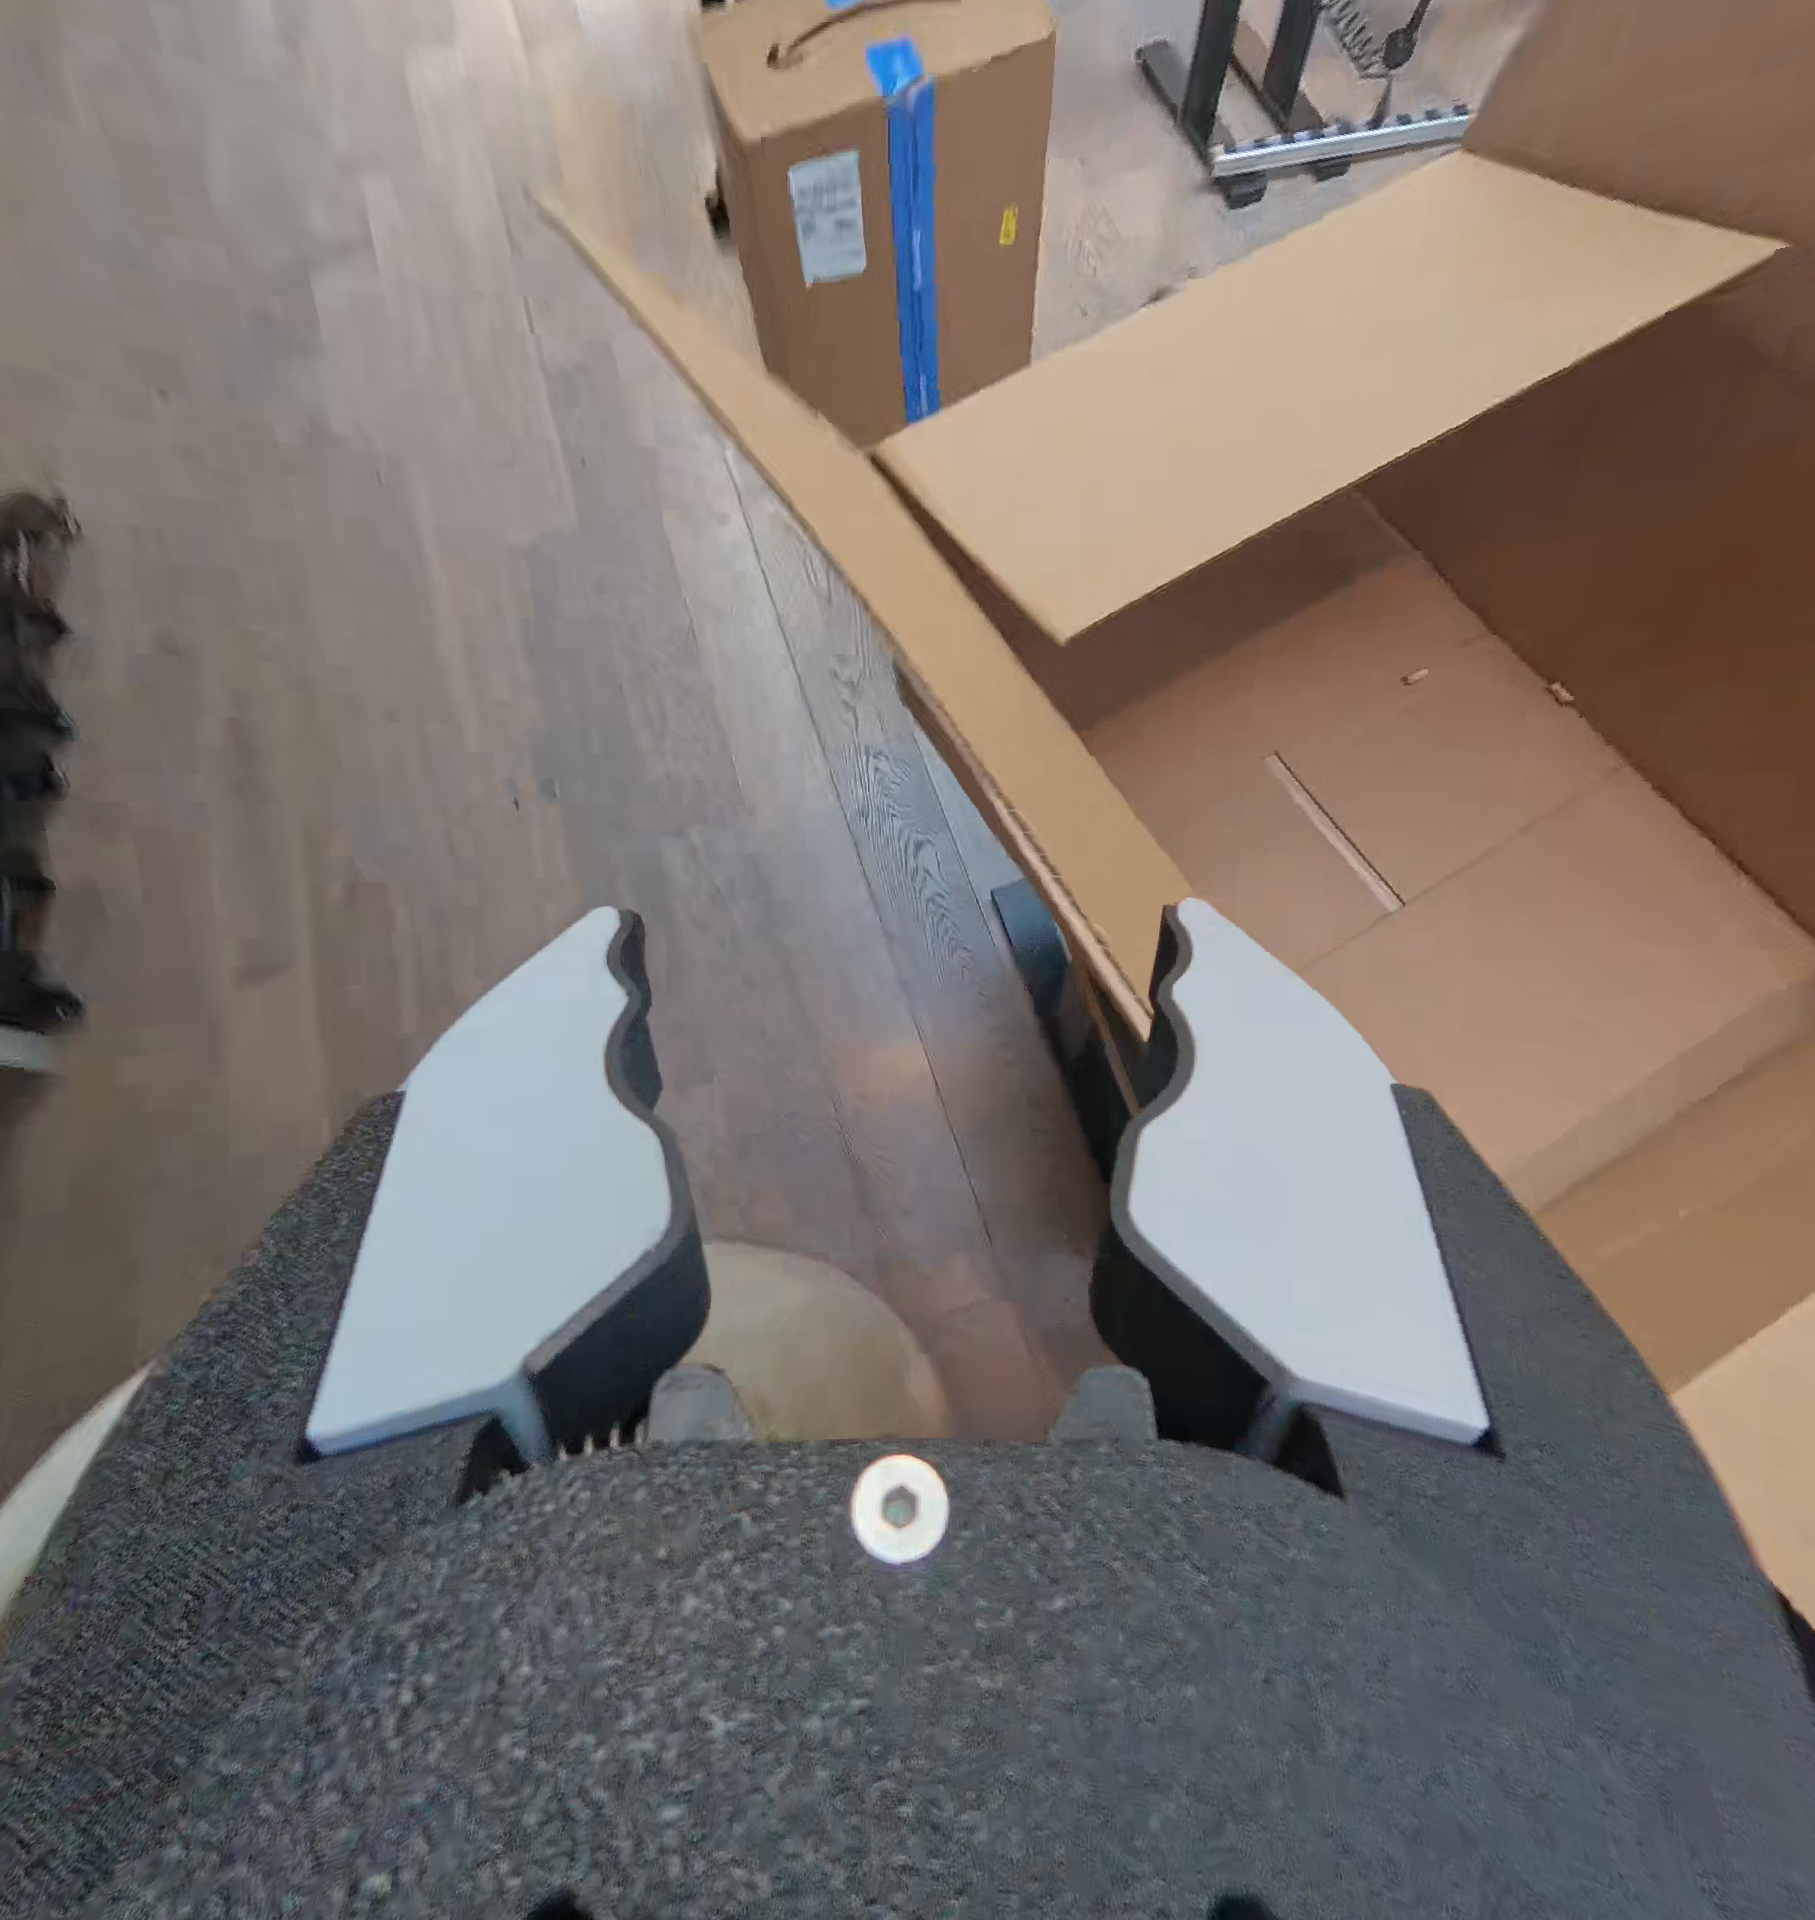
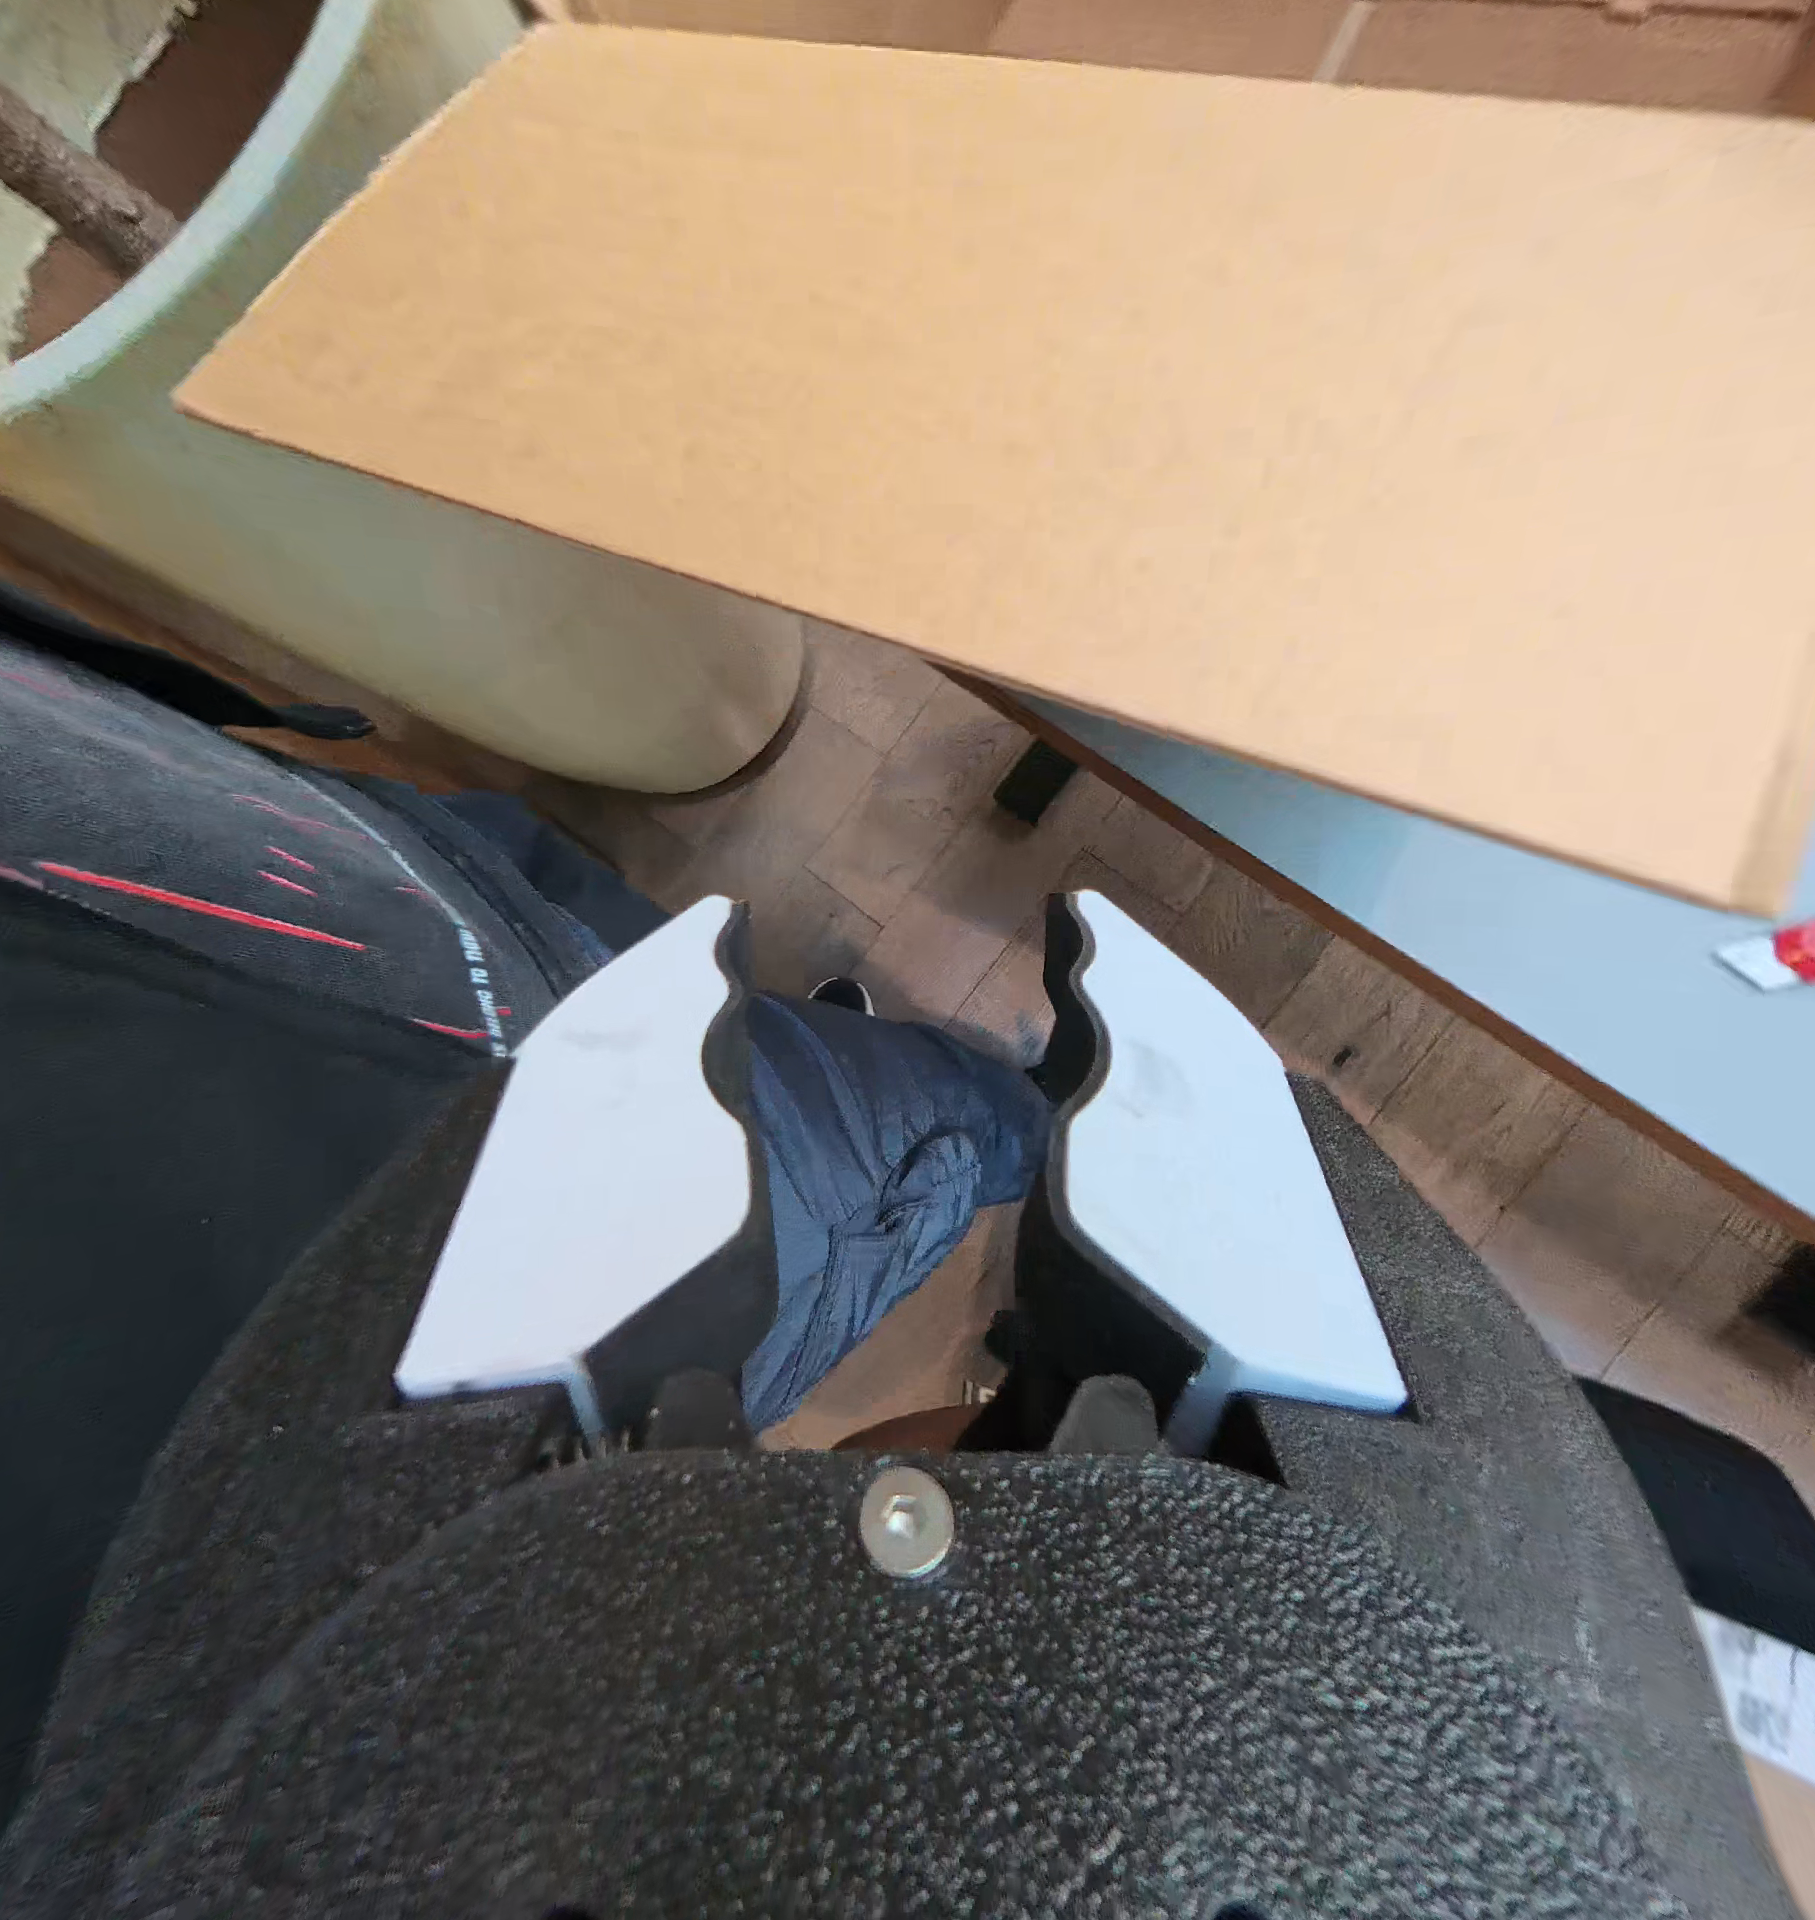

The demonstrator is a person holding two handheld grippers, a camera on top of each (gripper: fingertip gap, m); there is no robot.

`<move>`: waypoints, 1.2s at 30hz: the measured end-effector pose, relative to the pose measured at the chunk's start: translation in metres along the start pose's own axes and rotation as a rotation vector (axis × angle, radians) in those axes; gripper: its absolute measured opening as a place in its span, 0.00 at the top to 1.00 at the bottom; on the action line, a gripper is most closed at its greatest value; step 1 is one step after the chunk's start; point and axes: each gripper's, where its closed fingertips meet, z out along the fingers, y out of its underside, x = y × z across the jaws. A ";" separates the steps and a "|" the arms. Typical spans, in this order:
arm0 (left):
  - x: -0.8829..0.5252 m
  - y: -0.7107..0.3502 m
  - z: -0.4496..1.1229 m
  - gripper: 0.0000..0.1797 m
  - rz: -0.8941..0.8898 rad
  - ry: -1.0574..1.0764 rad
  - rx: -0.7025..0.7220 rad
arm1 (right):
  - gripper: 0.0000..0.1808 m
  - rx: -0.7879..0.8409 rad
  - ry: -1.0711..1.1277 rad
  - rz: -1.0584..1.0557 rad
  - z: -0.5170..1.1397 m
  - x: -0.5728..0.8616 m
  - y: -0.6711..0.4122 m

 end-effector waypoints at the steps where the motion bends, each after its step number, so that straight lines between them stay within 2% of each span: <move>1: 0.021 -0.012 -0.014 0.49 0.060 0.033 0.038 | 0.69 0.009 0.021 0.041 -0.005 0.013 0.007; 2: 0.054 -0.020 -0.024 0.50 0.104 0.118 0.074 | 0.68 0.014 0.046 0.080 -0.010 0.028 0.014; 4: 0.148 -0.016 -0.040 0.53 0.183 0.433 0.090 | 0.66 0.007 0.122 0.130 -0.021 0.070 0.029; 6: 0.243 0.017 -0.046 0.54 0.225 0.749 -0.017 | 0.63 -0.024 0.227 0.160 -0.035 0.127 0.048; 9: 0.349 0.080 -0.026 0.52 0.266 0.938 -0.212 | 0.57 -0.102 0.367 0.226 -0.065 0.226 0.082; 12: 0.426 0.132 0.000 0.51 0.348 0.974 -0.390 | 0.52 -0.136 0.520 0.324 -0.117 0.336 0.115; 17: 0.484 0.163 0.039 0.47 0.578 0.869 -0.622 | 0.49 -0.174 0.795 0.393 -0.224 0.498 0.161; 18: 0.488 0.160 0.048 0.47 0.628 0.840 -0.623 | 0.47 -0.200 0.826 0.386 -0.238 0.522 0.170; 21: 0.483 0.157 0.059 0.59 0.691 0.762 -0.759 | 0.40 -0.293 0.863 0.336 -0.258 0.577 0.187; 24: 0.475 0.151 0.070 0.74 0.691 0.695 -0.798 | 0.33 -0.346 0.924 0.279 -0.265 0.621 0.192; 27: 0.474 0.152 0.070 0.73 0.708 0.696 -0.831 | 0.33 -0.338 0.927 0.275 -0.258 0.647 0.190; 28: 0.475 0.153 0.069 0.70 0.733 0.695 -0.852 | 0.33 -0.342 0.926 0.275 -0.255 0.653 0.190; 29: 0.475 0.153 0.069 0.60 0.761 0.674 -0.873 | 0.34 -0.350 0.927 0.270 -0.253 0.657 0.191; 30: 0.468 0.153 0.076 0.41 0.805 0.585 -0.890 | 0.38 -0.358 0.923 0.260 -0.250 0.660 0.191; 33: 0.477 0.159 0.074 0.40 0.779 0.623 -0.941 | 0.63 -0.365 0.927 0.211 -0.246 0.663 0.187; 34: 0.482 0.165 0.070 0.44 0.767 0.659 -0.975 | 0.69 -0.359 0.932 0.196 -0.246 0.663 0.184; 36: 0.479 0.176 0.075 0.44 0.831 0.622 -1.014 | 0.79 -0.329 0.941 0.187 -0.248 0.663 0.172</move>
